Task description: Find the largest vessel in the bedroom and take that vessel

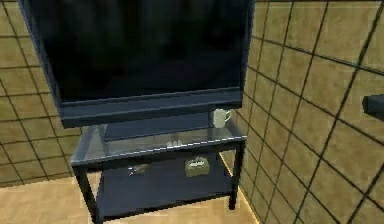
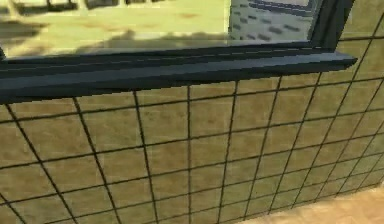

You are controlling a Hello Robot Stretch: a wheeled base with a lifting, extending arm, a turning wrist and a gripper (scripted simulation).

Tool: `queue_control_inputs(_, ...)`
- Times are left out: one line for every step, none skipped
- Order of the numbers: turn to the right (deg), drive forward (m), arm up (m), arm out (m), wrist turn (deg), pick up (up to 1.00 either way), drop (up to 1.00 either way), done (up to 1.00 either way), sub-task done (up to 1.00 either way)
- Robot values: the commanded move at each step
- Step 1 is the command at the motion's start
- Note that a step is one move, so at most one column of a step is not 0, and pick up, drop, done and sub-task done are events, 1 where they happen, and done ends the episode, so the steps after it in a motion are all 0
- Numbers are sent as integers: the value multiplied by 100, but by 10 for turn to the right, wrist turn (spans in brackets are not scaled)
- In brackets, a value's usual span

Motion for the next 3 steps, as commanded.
queue_control_inputs(0,30,0,0,0,0,0,0,0)
queue_control_inputs(450,0,0,0,0,0,0,0,0)
queue_control_inputs(450,0,0,0,0,0,0,0,0)
